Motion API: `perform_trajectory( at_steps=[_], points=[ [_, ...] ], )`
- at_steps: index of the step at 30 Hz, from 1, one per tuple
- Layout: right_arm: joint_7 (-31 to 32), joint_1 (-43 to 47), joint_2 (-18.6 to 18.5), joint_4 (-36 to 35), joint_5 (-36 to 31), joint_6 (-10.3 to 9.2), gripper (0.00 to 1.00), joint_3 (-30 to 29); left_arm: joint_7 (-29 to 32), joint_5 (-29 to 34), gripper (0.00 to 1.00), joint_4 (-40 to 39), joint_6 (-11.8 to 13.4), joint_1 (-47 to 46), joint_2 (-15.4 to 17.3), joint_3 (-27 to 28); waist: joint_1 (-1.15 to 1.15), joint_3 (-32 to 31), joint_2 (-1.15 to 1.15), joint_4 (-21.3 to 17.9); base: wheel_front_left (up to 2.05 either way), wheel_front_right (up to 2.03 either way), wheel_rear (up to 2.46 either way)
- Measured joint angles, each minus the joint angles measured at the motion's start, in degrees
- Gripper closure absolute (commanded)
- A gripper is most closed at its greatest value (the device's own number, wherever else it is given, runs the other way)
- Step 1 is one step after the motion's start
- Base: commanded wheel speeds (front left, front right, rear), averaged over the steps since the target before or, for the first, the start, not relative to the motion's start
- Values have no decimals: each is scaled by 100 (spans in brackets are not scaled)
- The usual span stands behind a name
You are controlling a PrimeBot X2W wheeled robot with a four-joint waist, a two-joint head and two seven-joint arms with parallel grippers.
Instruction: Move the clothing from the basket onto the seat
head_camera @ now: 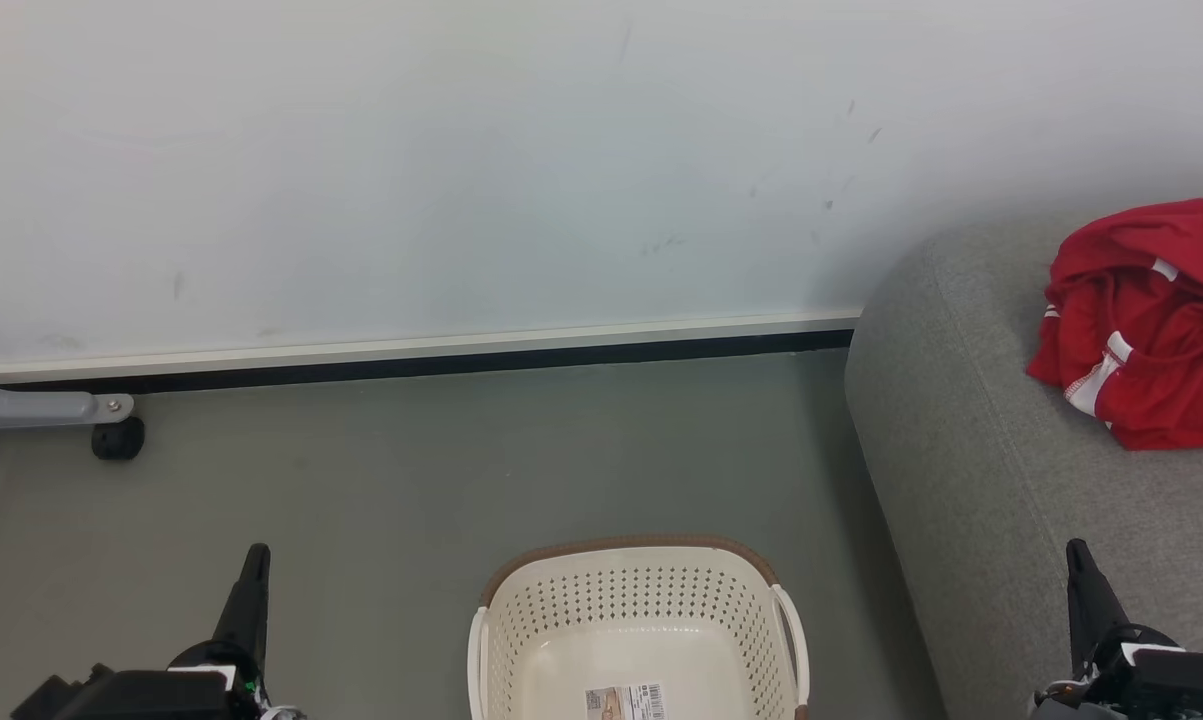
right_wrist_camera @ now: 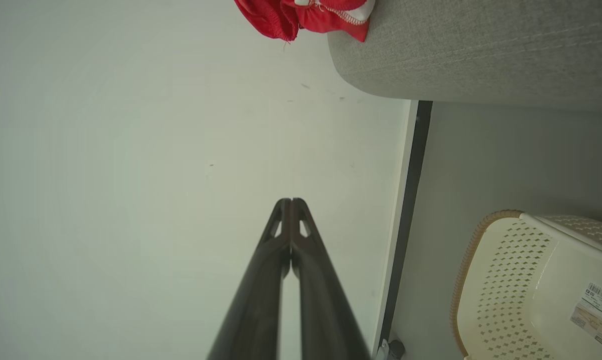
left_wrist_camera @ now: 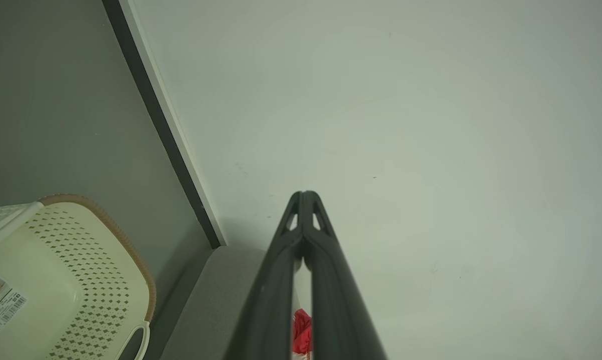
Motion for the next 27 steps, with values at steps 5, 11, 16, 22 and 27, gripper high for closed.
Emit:
perform_trajectory(
  at_steps=[5,11,16,22,27],
  points=[
    [0,0,1,1,0,5,100,-1,0,-1,100,1,0,0,-1,1,0,0,0,0,0,0,0],
    [0,0,2,1,0,5,100,-1,0,-1,100,2,0,0,-1,1,0,0,0,0,0,0,0],
    [0,0,2,1,0,5,100,-1,0,-1,100,4,0,0,-2,1,0,0,0,0,0,0,0],
    [0,0,2,1,0,5,100,-1,0,-2,100,5,0,0,-2,1,0,0,0,0,0,0,0],
    [0,0,3,1,0,5,100,-1,0,-2,100,7,0,0,-2,1,0,0,0,0,0,0,0]
  ],
)
